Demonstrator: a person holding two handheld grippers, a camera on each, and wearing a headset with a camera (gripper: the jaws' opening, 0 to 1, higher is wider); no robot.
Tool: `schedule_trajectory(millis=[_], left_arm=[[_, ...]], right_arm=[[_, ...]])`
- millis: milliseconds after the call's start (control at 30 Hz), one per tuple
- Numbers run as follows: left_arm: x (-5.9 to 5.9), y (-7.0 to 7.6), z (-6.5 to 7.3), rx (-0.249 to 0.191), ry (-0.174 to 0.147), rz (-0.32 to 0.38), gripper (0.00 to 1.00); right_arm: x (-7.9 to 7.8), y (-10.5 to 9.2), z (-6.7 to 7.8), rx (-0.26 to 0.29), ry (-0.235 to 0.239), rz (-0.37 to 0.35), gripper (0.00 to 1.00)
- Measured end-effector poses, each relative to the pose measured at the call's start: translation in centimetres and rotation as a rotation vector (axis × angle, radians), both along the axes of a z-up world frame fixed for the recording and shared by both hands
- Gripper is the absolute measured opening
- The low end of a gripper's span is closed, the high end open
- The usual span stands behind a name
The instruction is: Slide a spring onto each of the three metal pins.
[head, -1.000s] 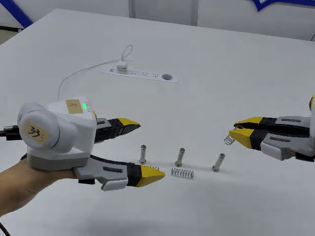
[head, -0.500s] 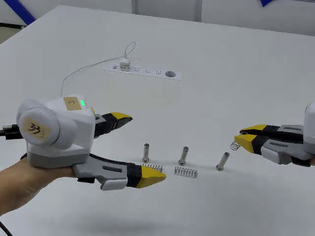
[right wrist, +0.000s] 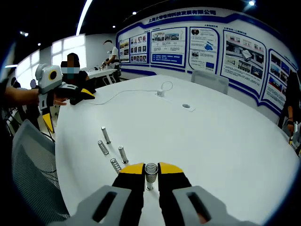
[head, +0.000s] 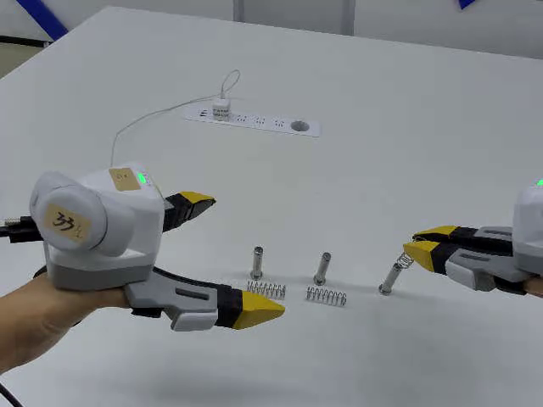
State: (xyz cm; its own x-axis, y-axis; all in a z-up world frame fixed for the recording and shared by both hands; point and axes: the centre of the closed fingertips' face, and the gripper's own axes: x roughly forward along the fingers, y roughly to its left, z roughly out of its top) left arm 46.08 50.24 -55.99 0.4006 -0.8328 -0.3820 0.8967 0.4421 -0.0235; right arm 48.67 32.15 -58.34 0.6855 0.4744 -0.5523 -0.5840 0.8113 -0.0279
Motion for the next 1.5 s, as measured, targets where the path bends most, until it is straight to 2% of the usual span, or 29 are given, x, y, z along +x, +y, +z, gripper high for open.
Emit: schedule_trajectory(millis=[467, 733, 1067, 1500], left_arm=[[0.0, 0.3, -0.3, 0.009, 0.011, 0.012, 1.00], [0.1, 0.2, -0.1, -0.003, 0.016, 0.016, 1.00], [0.1, 0.0, -0.2, -0.006, 0.025, 0.015, 1.00], [0.1, 0.5, -0.7, 0.010, 0.034, 0.019, 1.00]], right_arm=[[0.3, 0.3, -1.5, -0.023, 0.041, -0.011, 0.11], [0.1, 0.7, -3.2, -0.054, 0.069, 0.005, 0.11], [0.3, 0.5, -4.9, -0.055, 0.101, -0.007, 0.11], [0.2, 0.5, -6.0, -0.070, 0.124, -0.005, 0.11]])
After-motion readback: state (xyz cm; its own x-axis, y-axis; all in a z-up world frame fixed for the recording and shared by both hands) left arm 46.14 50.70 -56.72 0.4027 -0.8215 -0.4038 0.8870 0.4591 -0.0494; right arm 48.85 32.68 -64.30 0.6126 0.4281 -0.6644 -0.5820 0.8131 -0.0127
